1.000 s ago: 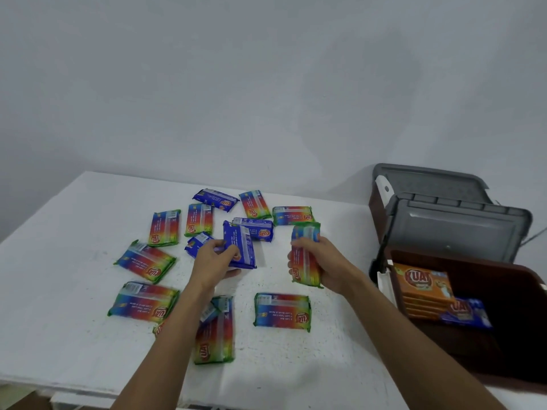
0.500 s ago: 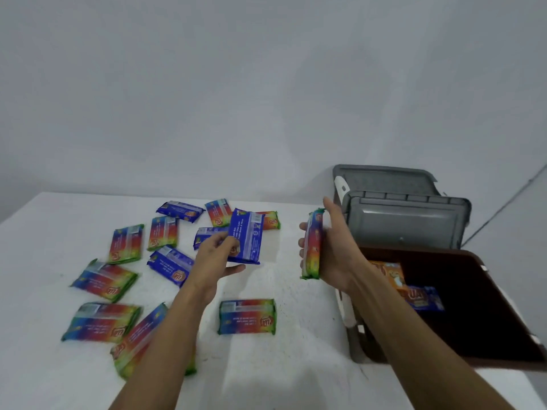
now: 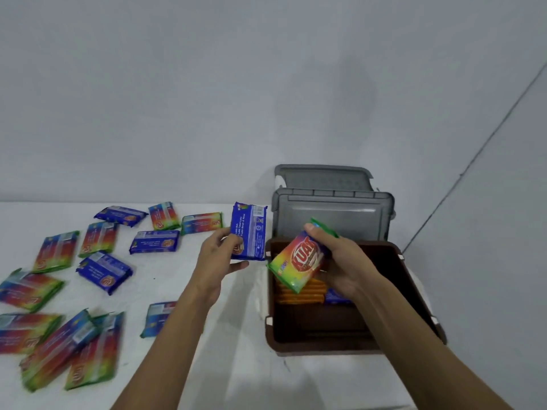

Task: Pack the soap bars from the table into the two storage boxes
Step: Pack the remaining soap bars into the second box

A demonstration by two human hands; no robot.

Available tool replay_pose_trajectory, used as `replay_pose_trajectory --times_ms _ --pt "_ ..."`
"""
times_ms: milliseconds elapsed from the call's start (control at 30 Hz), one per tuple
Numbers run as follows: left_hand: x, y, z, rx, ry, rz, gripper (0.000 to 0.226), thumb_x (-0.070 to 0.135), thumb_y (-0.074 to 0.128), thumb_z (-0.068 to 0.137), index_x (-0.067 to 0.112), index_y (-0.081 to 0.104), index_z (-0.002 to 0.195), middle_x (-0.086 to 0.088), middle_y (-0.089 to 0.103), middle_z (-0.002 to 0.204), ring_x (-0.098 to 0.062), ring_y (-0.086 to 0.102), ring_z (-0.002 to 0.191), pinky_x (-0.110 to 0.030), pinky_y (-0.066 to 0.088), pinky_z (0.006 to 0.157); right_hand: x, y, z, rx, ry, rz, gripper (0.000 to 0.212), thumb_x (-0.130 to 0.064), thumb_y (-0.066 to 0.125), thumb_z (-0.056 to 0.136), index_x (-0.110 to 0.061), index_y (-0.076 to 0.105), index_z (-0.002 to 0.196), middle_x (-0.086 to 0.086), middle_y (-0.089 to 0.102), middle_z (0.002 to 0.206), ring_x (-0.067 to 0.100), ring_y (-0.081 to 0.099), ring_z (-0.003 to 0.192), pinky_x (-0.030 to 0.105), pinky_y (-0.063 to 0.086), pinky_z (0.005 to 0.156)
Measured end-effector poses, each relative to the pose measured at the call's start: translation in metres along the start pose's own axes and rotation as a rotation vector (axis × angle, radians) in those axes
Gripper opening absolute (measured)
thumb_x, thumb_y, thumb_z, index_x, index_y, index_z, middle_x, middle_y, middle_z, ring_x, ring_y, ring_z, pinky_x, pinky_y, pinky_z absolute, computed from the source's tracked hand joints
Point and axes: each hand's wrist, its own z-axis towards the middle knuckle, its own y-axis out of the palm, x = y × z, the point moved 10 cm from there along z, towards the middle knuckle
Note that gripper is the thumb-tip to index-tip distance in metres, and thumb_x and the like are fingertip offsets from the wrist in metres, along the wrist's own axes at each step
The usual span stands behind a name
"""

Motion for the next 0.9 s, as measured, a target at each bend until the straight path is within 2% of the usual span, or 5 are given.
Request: replay_pose_trajectory --times_ms 100,233,467,733,900 --pt "-0.001 0.025 -0.008 0.030 0.034 -0.017 0.021 0.019 0.053 0.098 0.015 0.052 0.119 0.002 0.063 0.102 -0.012 0.065 0.091 -0.029 0.055 0.072 -0.006 -0.028 -0.005 -0.038 -0.001 -0.065 0.040 -0.027 0.077 0.080 -0.006 0.064 0.111 0.012 0.072 0.092 0.021 0.072 0.079 0.031 0.057 0.059" --pt "0.000 0.050 -0.014 0.079 0.115 0.027 0.023 0.020 0.054 0.098 0.019 0.048 0.120 0.009 0.061 0.101 -0.009 0.064 0.092 -0.023 0.051 0.067 -0.004 -0.062 -0.010 -0.098 0.034 -0.200 0.033 -0.025 0.073 0.085 -0.005 0.066 0.110 0.014 0.075 0.099 0.023 0.075 0.087 0.033 0.060 0.062" --pt "-0.008 0.064 -0.026 0.191 0.217 0.171 0.034 0.027 0.055 0.097 0.018 0.047 0.129 0.004 0.060 0.117 -0.007 0.064 0.096 -0.012 0.048 0.063 0.023 -0.087 -0.010 -0.131 0.125 -0.575 0.032 -0.031 0.074 0.084 -0.011 0.067 0.109 0.006 0.075 0.100 0.016 0.073 0.088 0.029 0.059 0.066" --pt "-0.013 0.056 -0.026 0.218 0.247 0.159 0.029 0.023 0.055 0.098 0.022 0.047 0.126 -0.001 0.062 0.124 -0.014 0.064 0.108 -0.016 0.053 0.069 0.083 -0.067 0.008 -0.232 0.367 -0.567 0.030 -0.011 0.074 0.085 -0.004 0.064 0.113 0.012 0.072 0.109 0.022 0.070 0.098 0.038 0.062 0.074" --pt "-0.014 0.056 -0.024 0.202 0.238 0.143 0.030 0.024 0.054 0.098 0.023 0.047 0.127 0.001 0.062 0.123 -0.012 0.064 0.107 -0.011 0.052 0.064 0.094 -0.065 0.025 -0.234 0.314 -0.819 0.019 -0.013 0.075 0.085 -0.011 0.062 0.099 0.007 0.068 0.115 0.020 0.066 0.098 0.032 0.061 0.075"
